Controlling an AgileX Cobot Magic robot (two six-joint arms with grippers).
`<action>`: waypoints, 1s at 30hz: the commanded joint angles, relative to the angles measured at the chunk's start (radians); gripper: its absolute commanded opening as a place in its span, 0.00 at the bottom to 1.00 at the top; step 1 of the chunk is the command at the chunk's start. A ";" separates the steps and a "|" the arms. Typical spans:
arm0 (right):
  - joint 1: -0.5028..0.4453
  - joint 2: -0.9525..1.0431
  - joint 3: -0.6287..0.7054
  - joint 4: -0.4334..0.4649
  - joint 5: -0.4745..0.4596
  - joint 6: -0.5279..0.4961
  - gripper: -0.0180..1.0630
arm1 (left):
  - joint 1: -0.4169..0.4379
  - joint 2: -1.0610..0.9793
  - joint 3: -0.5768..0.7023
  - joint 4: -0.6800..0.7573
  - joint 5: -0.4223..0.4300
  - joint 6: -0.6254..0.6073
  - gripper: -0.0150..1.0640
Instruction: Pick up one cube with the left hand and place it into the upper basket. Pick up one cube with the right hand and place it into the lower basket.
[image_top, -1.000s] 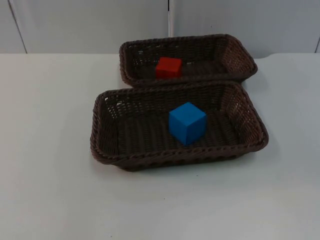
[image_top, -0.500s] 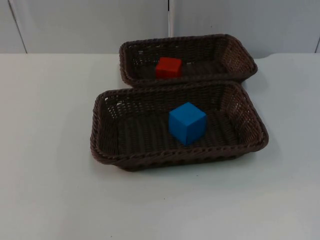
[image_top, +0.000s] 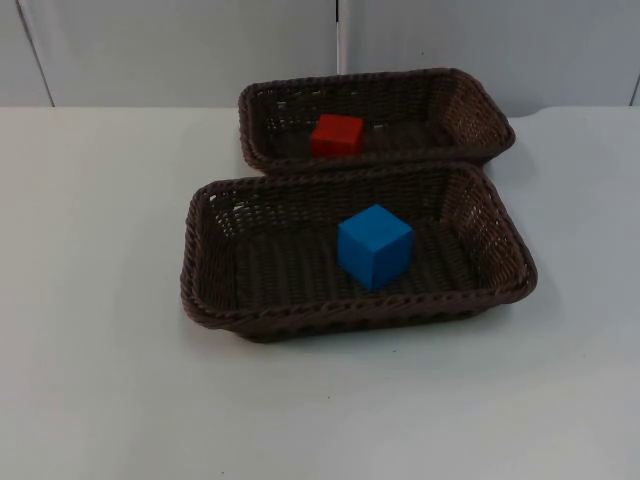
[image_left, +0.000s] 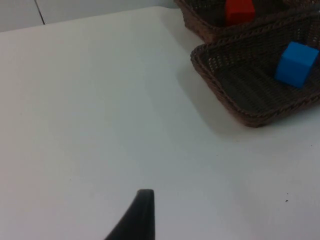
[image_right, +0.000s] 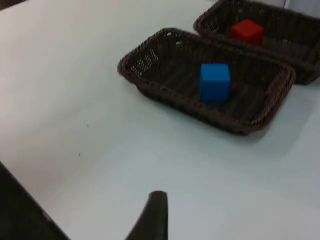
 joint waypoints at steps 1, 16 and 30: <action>0.007 -0.005 0.006 0.007 -0.001 0.000 0.77 | 0.002 -0.003 0.006 0.005 -0.012 -0.006 0.93; 0.007 -0.050 0.020 -0.085 0.038 0.096 0.77 | 0.002 -0.003 0.006 0.005 -0.012 -0.006 0.93; 0.011 -0.071 0.031 -0.109 0.045 0.122 0.77 | 0.002 -0.003 0.006 0.005 -0.012 -0.002 0.93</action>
